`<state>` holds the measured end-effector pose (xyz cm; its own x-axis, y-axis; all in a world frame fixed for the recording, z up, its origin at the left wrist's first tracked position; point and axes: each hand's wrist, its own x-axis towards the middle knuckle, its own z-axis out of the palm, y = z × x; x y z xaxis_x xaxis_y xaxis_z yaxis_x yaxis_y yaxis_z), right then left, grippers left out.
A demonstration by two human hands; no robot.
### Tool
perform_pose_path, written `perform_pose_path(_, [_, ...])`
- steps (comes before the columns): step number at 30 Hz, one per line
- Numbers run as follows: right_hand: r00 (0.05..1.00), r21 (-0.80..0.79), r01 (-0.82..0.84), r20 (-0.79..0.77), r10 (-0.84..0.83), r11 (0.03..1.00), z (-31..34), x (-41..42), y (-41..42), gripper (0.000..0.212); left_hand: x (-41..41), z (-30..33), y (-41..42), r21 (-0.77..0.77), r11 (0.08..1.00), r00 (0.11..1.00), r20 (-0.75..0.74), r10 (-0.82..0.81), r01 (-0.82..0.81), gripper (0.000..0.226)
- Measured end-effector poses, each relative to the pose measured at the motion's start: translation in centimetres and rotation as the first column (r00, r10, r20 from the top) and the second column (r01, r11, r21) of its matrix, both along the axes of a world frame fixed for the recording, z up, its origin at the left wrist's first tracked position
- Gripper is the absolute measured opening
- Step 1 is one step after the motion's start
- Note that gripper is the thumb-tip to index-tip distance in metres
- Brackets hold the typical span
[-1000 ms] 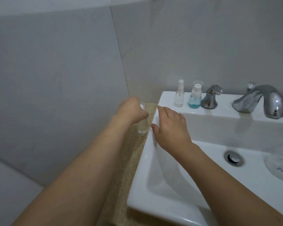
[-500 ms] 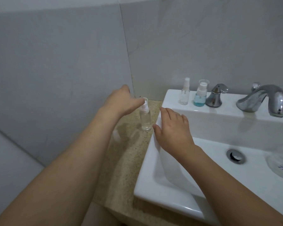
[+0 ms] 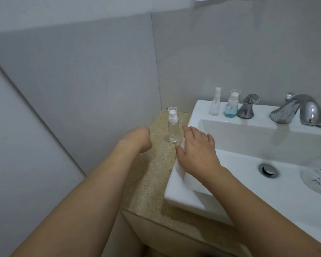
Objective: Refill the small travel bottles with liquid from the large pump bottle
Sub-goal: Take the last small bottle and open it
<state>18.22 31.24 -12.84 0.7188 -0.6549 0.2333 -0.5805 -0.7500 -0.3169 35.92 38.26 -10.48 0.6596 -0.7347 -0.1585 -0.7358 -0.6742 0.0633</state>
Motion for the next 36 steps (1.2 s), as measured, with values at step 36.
perform_pose_path(36, [0.980, 0.144, -0.087, 0.192, 0.059, 0.986, -2.4, -8.4, -1.1, 0.030, -11.5, -2.8, 0.6, -0.697, 0.712, 0.744, -0.519, -0.420, -0.085, 0.014])
